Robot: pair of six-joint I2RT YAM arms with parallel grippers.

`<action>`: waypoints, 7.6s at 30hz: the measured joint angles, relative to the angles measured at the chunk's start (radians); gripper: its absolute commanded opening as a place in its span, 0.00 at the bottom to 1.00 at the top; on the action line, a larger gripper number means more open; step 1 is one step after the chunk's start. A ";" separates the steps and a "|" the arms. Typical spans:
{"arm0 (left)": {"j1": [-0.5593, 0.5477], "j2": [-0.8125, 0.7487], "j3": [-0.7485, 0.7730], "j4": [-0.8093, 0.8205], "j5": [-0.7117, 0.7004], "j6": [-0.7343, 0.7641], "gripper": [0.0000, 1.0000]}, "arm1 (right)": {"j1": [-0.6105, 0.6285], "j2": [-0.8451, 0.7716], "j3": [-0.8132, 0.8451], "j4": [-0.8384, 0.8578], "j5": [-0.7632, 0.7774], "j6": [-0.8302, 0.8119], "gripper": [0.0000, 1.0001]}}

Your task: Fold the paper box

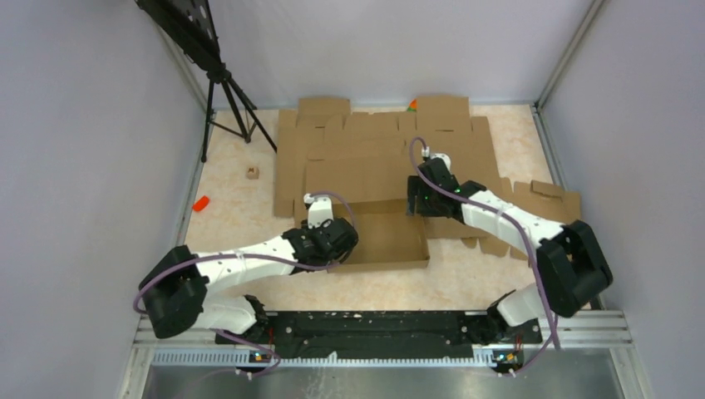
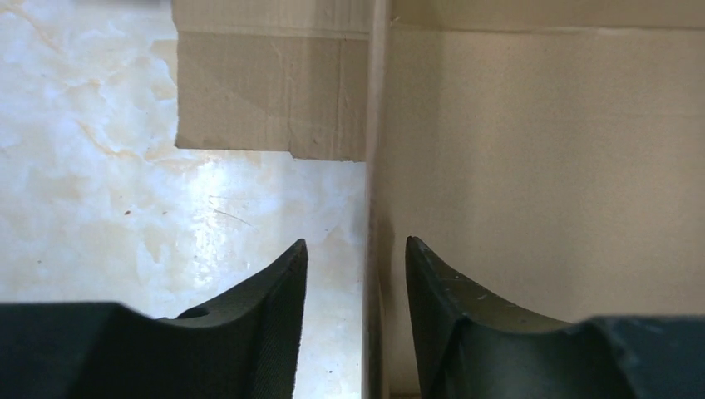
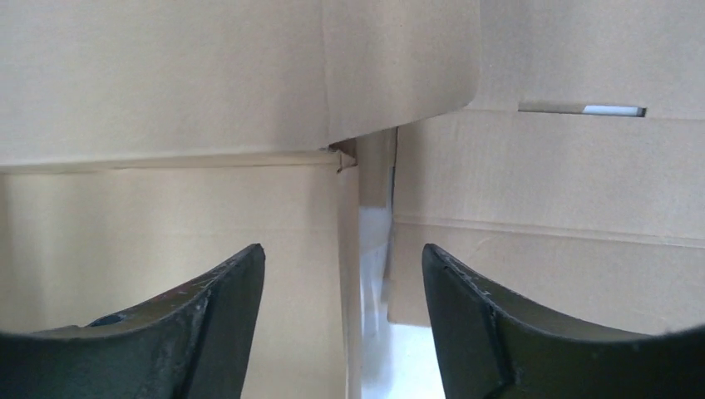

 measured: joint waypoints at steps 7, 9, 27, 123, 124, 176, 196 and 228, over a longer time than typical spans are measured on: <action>0.000 -0.173 0.012 -0.053 -0.031 0.046 0.63 | -0.048 -0.222 -0.047 -0.003 -0.059 -0.023 0.71; 0.000 -0.226 0.022 -0.061 -0.034 0.067 0.74 | -0.088 -0.268 -0.047 -0.003 -0.085 -0.030 0.74; 0.510 -0.372 0.067 0.044 0.293 0.254 0.99 | -0.353 -0.245 -0.048 0.126 -0.401 0.037 0.84; 0.537 0.452 0.586 0.188 0.735 0.394 0.55 | -0.153 0.281 0.251 0.183 -0.092 -0.161 0.51; 0.535 0.452 0.587 0.184 0.732 0.395 0.55 | -0.150 0.282 0.255 0.174 -0.088 -0.160 0.54; 0.310 -0.210 -0.027 0.610 0.365 0.591 0.00 | -0.087 -0.378 -0.190 0.451 -0.057 -0.186 0.99; 0.294 -0.383 -0.220 0.766 0.463 0.698 0.00 | -0.097 -0.344 0.336 -0.035 -0.340 -0.459 0.87; 0.224 -0.526 -0.399 0.974 0.513 0.793 0.00 | -0.097 -0.048 0.531 -0.272 -0.670 -0.636 0.61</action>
